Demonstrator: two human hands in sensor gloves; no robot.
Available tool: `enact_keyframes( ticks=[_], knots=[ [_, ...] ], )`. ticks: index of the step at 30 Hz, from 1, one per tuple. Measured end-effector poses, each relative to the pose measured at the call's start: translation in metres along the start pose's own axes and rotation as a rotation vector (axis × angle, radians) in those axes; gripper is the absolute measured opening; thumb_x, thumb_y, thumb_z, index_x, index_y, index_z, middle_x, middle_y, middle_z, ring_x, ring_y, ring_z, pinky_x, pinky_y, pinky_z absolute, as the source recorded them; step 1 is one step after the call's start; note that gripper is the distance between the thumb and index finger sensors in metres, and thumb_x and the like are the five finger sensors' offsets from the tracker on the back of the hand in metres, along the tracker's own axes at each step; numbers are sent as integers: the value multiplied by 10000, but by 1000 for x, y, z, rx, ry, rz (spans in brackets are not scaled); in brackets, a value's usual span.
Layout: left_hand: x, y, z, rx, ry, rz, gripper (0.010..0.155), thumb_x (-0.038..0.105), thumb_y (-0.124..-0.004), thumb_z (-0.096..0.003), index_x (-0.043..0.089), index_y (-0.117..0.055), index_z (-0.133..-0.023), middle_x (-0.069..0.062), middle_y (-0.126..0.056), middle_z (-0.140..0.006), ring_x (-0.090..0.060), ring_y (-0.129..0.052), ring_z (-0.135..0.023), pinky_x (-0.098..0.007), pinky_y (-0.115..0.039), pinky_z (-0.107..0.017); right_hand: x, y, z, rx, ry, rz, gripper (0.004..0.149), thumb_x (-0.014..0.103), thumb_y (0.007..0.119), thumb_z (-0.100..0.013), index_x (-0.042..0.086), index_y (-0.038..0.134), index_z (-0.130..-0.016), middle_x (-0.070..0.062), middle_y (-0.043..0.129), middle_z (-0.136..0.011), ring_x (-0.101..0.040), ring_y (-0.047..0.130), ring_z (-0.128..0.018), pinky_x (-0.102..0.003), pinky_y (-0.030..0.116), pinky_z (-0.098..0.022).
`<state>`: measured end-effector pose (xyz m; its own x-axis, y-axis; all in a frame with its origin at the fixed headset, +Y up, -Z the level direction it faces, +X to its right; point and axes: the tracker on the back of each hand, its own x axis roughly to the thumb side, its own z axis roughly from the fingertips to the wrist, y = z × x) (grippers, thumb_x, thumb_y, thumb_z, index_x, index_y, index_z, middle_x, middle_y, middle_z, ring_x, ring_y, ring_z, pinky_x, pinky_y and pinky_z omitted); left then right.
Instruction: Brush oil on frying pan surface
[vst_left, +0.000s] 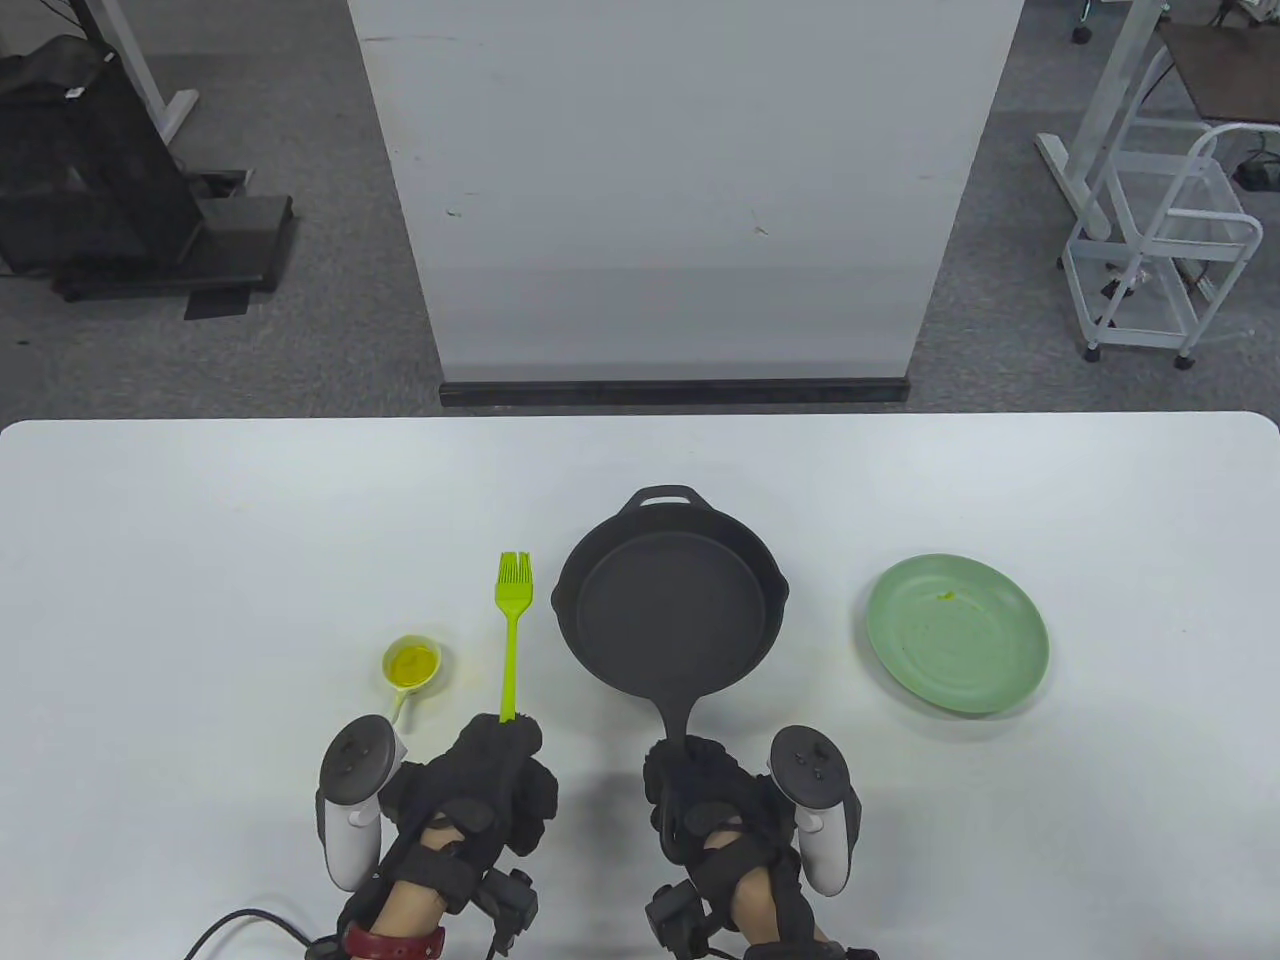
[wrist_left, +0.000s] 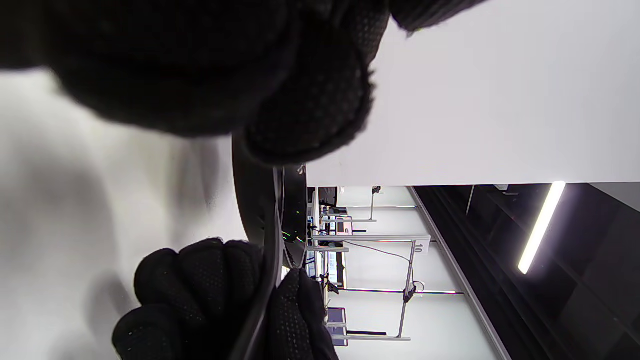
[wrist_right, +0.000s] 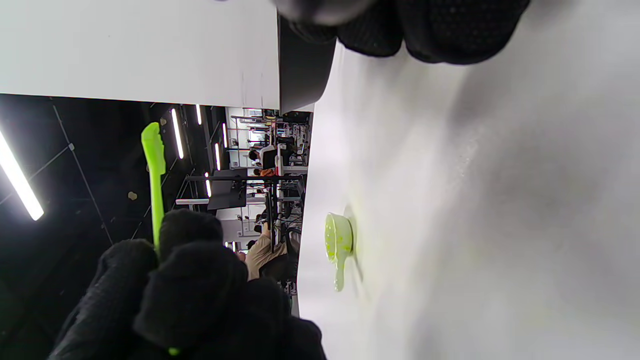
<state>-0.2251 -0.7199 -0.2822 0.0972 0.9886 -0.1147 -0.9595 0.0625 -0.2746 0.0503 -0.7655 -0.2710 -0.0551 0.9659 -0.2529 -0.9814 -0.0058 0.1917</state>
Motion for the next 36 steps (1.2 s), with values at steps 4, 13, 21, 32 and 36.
enact_keyframes(
  ticks=[4,13,21,32,36],
  knots=[
    [0,0,0,0,4,1,483,448,-567,-478,100,-602,-812,-11,-989,-498,-280,-979,-182,-463,-857,-202,-3,0,-3,-4,16,2,520,411,601,-461,47,598,-833,-247,645,-840,-475,712,-732,-425,743,-473],
    [-1,-1,-1,-4,7,-3,483,449,-571,-479,100,-608,-810,-11,-991,-494,-281,-979,-180,-464,-856,-203,-6,2,-4,-16,59,16,522,406,605,-457,37,610,-826,-258,655,-829,-487,717,-719,-436,746,-462],
    [-3,-2,-2,-17,12,1,483,450,-571,-479,101,-611,-810,-12,-993,-493,-283,-978,-181,-466,-856,-203,-7,1,-2,-26,93,41,524,403,614,-456,25,629,-819,-270,669,-817,-498,726,-704,-446,749,-448],
    [-5,-3,-3,-24,20,-7,484,451,-573,-478,100,-613,-810,-16,-994,-491,-285,-978,-180,-467,-855,-203,3,-10,7,-12,126,197,618,449,640,-460,-6,598,-876,-307,651,-835,-528,725,-695,-460,754,-427],
    [-5,-5,-4,-28,25,-12,485,451,-573,-478,100,-614,-809,-16,-994,-491,-285,-979,-179,-468,-855,-202,6,-14,12,53,173,268,704,477,633,-466,-37,522,-933,-333,597,-868,-549,681,-725,-459,743,-430]
  ],
)
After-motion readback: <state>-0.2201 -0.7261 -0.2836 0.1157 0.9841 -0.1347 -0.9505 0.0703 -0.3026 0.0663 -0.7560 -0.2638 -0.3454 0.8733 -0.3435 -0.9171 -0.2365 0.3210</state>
